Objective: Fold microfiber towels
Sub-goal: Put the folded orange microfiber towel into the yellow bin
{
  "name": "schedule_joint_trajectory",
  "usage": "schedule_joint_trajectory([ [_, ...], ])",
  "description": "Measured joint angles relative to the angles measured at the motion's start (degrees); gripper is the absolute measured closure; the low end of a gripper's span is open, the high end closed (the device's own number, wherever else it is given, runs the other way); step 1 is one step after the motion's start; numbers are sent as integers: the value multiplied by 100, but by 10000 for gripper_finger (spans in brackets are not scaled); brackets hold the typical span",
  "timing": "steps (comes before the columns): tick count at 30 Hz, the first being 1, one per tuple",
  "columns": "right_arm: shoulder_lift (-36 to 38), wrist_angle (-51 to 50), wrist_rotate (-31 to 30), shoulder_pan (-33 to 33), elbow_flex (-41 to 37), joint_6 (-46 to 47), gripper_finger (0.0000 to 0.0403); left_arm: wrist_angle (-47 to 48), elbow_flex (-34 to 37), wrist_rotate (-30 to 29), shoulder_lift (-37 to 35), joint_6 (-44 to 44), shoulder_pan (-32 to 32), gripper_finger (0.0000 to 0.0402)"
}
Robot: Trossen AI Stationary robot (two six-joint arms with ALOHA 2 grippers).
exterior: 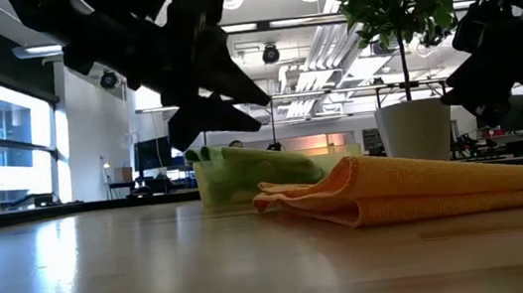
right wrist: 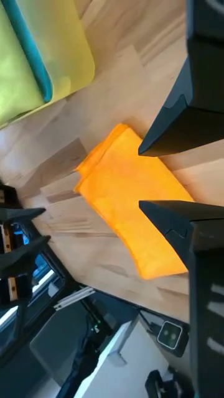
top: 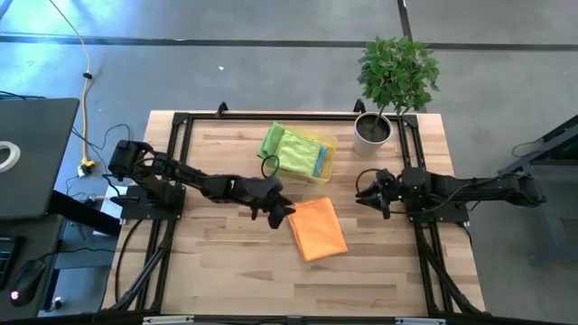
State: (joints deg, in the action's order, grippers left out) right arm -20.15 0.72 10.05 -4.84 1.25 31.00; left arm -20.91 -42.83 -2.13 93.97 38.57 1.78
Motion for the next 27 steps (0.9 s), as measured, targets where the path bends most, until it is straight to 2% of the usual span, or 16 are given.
schedule_joint_trajectory([
  [5,-10,-72,-50,0,14,-4,286,-24,0,-160,0,-954,9,225],
  [15,-10,-83,-51,0,16,2,286,-242,-123,-155,0,-1830,-245,225],
  [20,-10,-86,-51,0,18,2,286,-178,-637,-158,128,-2610,-458,225],
  [27,-7,-77,-50,0,18,3,286,985,-1696,-114,937,-2725,-444,225],
])
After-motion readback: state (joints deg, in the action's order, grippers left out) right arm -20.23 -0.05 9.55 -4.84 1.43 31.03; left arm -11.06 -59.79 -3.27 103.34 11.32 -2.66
